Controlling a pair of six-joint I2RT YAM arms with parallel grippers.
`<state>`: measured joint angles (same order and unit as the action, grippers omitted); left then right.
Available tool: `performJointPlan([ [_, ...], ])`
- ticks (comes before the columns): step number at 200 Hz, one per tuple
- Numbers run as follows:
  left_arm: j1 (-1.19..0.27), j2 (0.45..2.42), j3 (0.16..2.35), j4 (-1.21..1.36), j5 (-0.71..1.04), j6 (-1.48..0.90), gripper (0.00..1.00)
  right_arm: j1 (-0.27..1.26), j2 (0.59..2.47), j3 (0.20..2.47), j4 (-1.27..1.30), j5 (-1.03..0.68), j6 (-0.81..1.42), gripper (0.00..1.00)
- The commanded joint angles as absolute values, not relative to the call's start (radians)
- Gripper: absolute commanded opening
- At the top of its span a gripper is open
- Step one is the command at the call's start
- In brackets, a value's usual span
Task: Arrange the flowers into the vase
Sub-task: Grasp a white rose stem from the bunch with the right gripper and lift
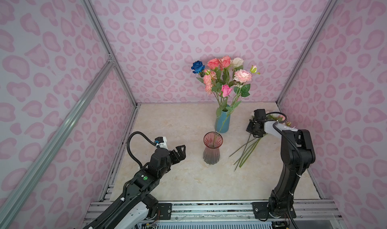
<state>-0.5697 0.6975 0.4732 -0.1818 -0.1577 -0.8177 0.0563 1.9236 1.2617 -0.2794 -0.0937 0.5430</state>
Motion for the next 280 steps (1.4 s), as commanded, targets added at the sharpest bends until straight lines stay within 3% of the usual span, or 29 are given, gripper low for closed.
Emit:
performJointPlan([
  [1, -0.569, 0.701, 0.493, -0.168, -0.167, -0.807, 0.98, 0.09, 1.866, 1.246, -0.147, -0.129, 0.564, 0.0],
  [50, -0.569, 0.66, 0.508, -0.207, -0.173, -0.811, 0.98, 0.124, 1.68, 1.151, -0.018, -0.081, 0.614, 0.0],
  [130, -0.569, 0.614, 0.501, -0.229, -0.179, -0.823, 0.99, 0.174, 1.491, 1.057, 0.084, -0.185, 0.668, 0.0],
  [182, -0.569, 0.596, 0.496, -0.225, -0.178, -0.812, 0.98, 0.289, 1.119, 0.866, 0.161, -0.033, 0.546, 0.0],
  [234, -0.569, 0.485, 0.408, 0.007, -0.109, -0.825, 0.98, 0.447, 0.793, 0.746, 0.185, 0.133, 0.36, 0.0],
  [280, -0.569, 0.469, 0.406, 0.163, 0.057, -0.805, 0.96, 0.485, 0.735, 0.834, 0.213, 0.092, 0.335, 0.0],
])
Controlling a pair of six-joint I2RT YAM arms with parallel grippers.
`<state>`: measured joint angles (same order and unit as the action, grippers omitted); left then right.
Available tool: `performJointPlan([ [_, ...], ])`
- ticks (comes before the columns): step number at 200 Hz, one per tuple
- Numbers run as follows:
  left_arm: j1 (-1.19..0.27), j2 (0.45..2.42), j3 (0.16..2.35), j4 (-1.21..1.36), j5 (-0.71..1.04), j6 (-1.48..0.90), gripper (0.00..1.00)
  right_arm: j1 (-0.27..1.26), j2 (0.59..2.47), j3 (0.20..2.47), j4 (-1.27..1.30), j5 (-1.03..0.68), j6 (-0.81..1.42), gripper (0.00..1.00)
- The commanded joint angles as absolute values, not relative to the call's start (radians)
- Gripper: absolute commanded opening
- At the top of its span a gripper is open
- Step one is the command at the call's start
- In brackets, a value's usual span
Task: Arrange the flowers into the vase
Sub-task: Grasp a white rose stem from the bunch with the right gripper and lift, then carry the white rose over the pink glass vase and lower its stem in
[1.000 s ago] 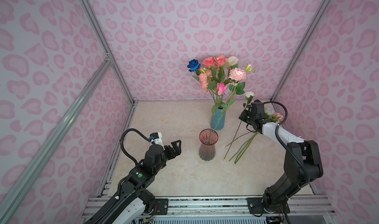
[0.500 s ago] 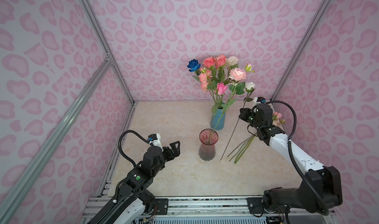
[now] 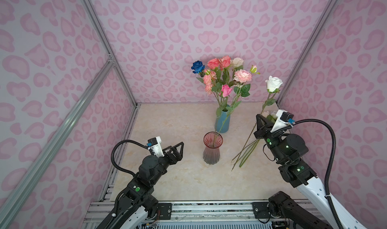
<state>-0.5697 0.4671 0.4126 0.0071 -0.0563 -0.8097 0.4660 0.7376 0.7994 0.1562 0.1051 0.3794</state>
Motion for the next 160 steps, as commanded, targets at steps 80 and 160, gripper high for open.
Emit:
performJointPlan([
  [80, -0.499, 0.509, 0.314, 0.299, 0.159, -0.99, 0.96, 0.676, 0.916, 1.048, 0.383, 0.074, 0.163, 0.0],
  [160, -0.495, 0.563, 0.351, 0.203, 0.171, -0.955, 0.96, 0.715, 1.171, 1.26, 0.464, 0.023, 0.09, 0.0],
])
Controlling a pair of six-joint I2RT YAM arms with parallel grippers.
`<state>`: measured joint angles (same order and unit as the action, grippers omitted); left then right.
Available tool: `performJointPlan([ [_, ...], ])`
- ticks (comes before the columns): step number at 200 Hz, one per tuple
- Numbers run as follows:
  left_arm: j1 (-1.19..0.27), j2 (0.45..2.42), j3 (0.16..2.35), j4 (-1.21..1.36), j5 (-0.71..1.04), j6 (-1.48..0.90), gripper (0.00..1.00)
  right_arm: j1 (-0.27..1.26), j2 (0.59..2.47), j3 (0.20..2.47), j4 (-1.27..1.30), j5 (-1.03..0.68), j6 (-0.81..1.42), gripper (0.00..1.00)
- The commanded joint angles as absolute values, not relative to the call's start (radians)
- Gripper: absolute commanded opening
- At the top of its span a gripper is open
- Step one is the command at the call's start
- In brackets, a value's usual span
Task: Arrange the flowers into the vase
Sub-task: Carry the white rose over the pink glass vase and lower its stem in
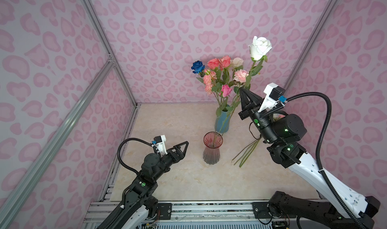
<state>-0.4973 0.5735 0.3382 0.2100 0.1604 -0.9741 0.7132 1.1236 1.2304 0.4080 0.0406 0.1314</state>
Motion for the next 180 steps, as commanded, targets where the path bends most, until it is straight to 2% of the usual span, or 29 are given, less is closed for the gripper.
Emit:
performJointPlan([
  [1, -0.495, 0.562, 0.351, 0.201, 0.17, -0.955, 0.96, 0.715, 1.175, 1.261, 0.464, 0.023, 0.089, 0.0],
  [30, -0.495, 0.548, 0.346, 0.196, 0.16, -0.941, 0.96, 0.72, 1.219, 1.254, 0.456, 0.033, 0.081, 0.0],
  [97, -0.495, 0.584, 0.352, 0.169, 0.173, -0.912, 0.96, 0.842, 1.219, 1.003, 0.487, 0.159, 0.074, 0.03],
  [135, -0.495, 0.641, 0.378, 0.182, 0.193, -0.904, 0.96, 0.848, 1.241, 0.936, 0.452, 0.18, 0.113, 0.04],
  [180, -0.496, 0.658, 0.373, 0.183, 0.189, -0.909, 0.96, 0.864, 1.241, 0.896, 0.403, 0.173, 0.113, 0.11],
])
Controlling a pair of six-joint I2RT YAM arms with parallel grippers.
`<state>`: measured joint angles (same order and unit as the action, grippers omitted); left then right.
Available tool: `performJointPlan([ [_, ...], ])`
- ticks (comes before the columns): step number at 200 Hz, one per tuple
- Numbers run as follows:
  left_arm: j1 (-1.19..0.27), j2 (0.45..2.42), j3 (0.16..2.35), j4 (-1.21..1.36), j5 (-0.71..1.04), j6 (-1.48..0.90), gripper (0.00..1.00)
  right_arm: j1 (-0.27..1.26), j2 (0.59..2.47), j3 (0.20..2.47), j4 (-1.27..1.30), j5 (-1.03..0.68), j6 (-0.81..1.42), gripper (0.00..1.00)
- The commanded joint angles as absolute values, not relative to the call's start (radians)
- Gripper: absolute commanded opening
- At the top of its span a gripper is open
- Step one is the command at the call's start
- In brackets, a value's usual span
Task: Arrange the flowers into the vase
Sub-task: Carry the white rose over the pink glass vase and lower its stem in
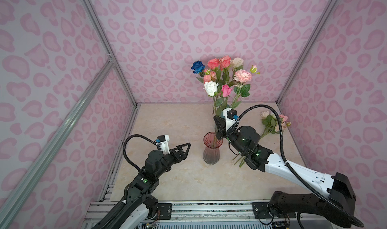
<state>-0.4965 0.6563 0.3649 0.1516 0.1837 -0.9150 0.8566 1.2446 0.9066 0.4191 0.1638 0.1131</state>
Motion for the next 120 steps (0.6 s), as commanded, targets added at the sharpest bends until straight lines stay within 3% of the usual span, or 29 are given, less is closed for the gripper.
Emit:
performJointPlan([
  [1, -0.496, 0.658, 0.373, 0.183, 0.189, -0.909, 0.96, 0.866, 1.24, 0.896, 0.402, 0.172, 0.112, 0.12],
  [57, -0.496, 0.696, 0.391, 0.183, 0.188, -0.901, 0.96, 0.882, 1.187, 0.895, 0.347, 0.168, 0.097, 0.29],
  [120, -0.496, 0.708, 0.396, 0.213, 0.192, -0.904, 0.96, 0.899, 1.237, 0.949, 0.291, 0.15, 0.099, 0.38],
])
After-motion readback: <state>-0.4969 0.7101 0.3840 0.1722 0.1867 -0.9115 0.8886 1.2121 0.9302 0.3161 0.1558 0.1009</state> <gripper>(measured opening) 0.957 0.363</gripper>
